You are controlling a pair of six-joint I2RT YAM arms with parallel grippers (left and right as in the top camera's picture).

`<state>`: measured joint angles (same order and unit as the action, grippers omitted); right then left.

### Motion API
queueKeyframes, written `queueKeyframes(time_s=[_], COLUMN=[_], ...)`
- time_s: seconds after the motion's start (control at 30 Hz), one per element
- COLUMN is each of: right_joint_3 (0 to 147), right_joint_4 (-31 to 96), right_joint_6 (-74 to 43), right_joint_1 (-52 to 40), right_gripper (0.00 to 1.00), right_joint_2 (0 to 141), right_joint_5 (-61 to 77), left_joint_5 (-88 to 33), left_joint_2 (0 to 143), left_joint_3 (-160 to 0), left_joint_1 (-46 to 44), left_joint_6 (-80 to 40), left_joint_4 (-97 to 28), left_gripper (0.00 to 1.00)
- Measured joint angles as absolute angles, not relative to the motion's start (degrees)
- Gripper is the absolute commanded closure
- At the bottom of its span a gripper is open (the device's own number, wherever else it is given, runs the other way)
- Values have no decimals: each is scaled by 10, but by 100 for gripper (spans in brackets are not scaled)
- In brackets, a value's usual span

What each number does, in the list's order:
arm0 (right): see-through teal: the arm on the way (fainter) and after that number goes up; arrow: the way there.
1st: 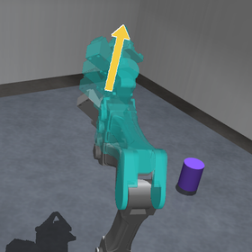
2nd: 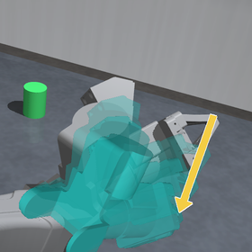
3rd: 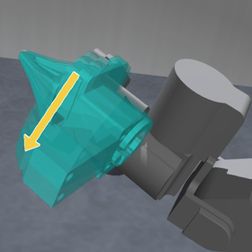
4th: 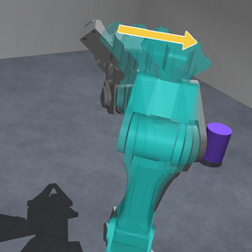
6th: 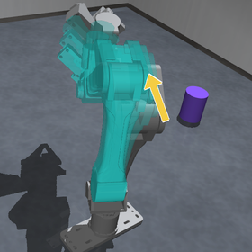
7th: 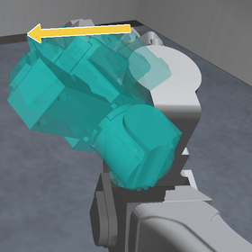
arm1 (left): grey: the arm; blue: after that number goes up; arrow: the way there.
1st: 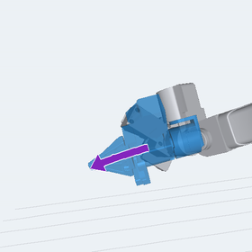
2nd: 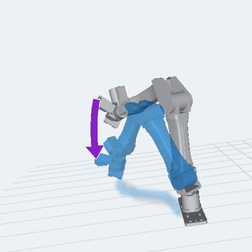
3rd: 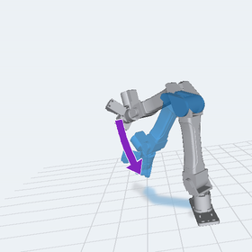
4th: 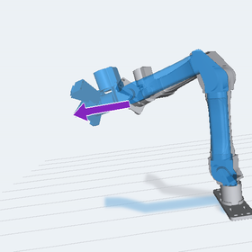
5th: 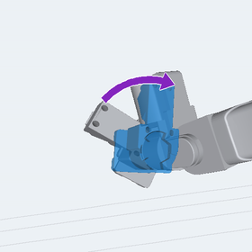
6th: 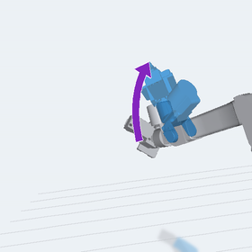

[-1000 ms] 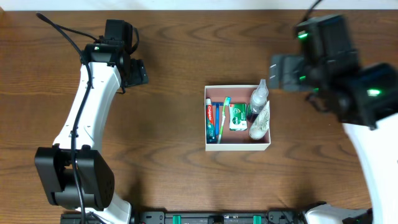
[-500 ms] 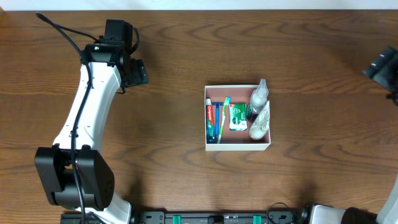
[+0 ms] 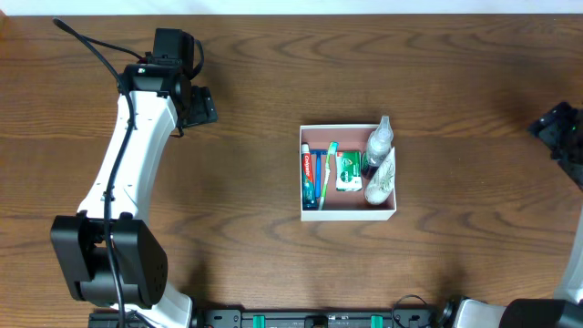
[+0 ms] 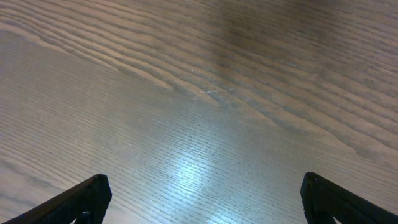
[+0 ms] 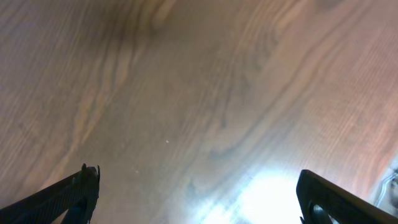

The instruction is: Pack container

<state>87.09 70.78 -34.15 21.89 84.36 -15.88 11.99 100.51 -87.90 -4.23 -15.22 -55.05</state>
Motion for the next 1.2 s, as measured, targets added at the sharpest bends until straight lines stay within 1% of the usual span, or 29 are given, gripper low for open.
queueKeyframes(time_s=[0.3, 1.0, 1.1, 1.2], right_joint_3=[797, 795, 795, 795], right_joint_4=[642, 637, 637, 637], right_joint_6=[-371, -382, -382, -382], right_joint_1=[219, 219, 219, 219], right_gripper=[1, 1, 1, 1], right_joint_2=[844, 844, 844, 844], right_joint_5=[-101, -85, -85, -85], left_joint_5=[120, 120, 120, 120], left_joint_2=[1005, 1005, 990, 942], left_joint_3=[-879, -879, -879, -875], left_joint_1=[-42, -42, -42, -42], left_joint_6=[-152, -152, -152, -152], left_joint_4=[-551, -551, -552, -552], left_gripper=[2, 2, 2, 2])
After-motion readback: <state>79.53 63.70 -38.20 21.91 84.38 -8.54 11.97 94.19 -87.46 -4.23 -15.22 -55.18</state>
